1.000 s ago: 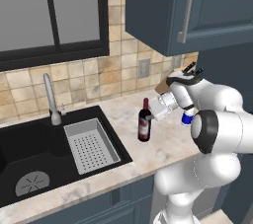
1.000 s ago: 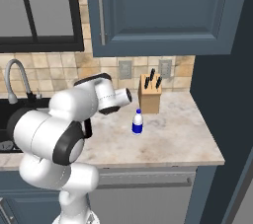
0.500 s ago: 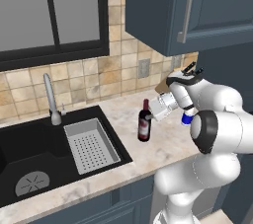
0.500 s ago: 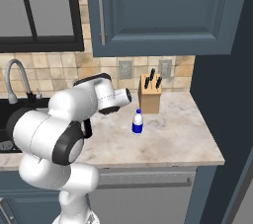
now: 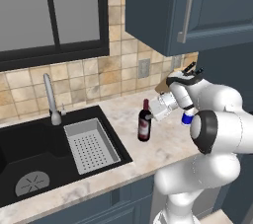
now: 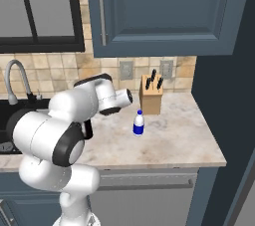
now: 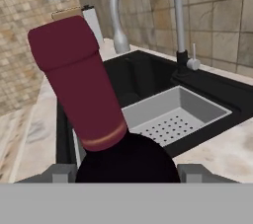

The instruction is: Place the drinks on the dining counter in a tight cluster.

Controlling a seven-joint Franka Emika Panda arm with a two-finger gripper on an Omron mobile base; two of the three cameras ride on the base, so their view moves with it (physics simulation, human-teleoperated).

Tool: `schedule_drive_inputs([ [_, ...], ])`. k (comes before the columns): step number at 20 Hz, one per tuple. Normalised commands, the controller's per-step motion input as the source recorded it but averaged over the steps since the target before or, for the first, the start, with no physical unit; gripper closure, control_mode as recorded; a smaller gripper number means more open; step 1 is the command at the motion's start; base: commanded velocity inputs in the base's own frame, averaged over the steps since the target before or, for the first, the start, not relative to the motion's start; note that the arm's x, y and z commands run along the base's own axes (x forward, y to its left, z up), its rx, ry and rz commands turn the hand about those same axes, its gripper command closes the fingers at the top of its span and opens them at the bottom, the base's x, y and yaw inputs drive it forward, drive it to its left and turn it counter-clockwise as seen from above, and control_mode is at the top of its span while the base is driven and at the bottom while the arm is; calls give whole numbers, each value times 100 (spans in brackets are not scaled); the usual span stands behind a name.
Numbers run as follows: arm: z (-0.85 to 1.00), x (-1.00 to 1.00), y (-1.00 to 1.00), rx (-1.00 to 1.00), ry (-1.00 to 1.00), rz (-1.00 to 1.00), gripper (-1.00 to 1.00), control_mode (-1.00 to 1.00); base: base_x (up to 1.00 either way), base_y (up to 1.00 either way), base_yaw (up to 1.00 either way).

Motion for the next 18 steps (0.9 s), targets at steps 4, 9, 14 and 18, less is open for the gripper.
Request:
schedule_drive_inputs([
  [4,54,-21,0,0,0,0,100,-100,0,0,0],
  [9,80,-63,0,0,0,0,100,-100,0,0,0],
  [14,44,-78,0,1,-6,0,100,-100,0,0,0],
  [18,23,-73,0,0,-12,0,100,-100,0,0,0],
])
